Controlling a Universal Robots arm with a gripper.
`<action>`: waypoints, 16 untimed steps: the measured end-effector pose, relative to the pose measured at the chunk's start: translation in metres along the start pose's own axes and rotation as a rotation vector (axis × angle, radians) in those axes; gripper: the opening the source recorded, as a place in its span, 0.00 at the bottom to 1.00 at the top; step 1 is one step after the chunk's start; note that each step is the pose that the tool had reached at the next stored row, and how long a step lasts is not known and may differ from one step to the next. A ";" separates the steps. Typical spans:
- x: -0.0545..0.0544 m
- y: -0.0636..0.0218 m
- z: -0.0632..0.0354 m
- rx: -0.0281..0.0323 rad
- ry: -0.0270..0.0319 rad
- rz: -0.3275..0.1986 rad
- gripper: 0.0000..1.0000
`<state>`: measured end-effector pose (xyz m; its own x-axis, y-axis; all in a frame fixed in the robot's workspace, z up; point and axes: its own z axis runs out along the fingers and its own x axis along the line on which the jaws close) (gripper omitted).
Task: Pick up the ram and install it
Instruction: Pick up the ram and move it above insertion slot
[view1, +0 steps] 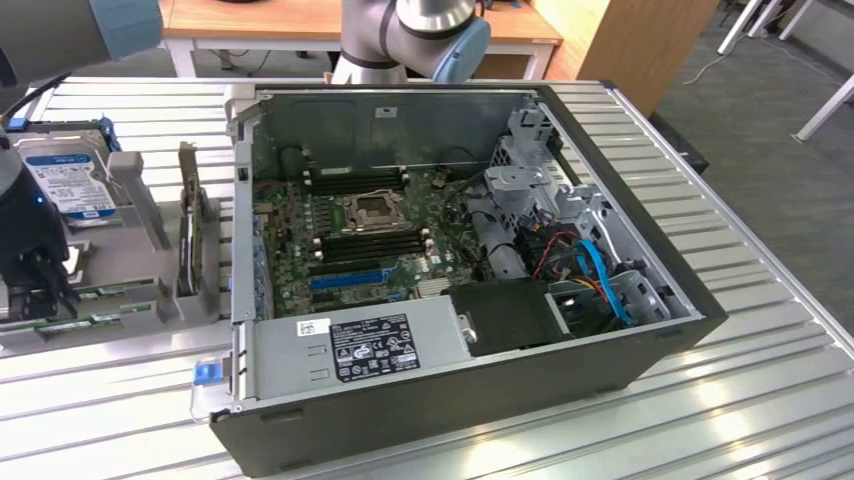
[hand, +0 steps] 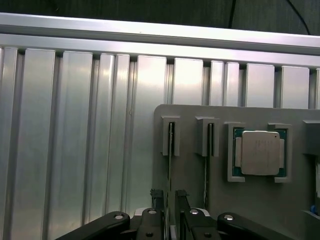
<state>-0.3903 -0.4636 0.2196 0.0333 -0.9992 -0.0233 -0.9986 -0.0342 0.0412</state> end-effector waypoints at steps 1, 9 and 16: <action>0.000 0.0000 0.0012 -0.0001 0.0001 0.000 0.24; 0.000 -0.0003 0.0079 -0.0003 0.0002 0.000 0.24; 0.000 -0.0015 0.0081 0.0001 -0.0004 0.000 0.24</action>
<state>-0.3891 -0.4636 0.2115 0.0333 -0.9992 -0.0237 -0.9986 -0.0343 0.0411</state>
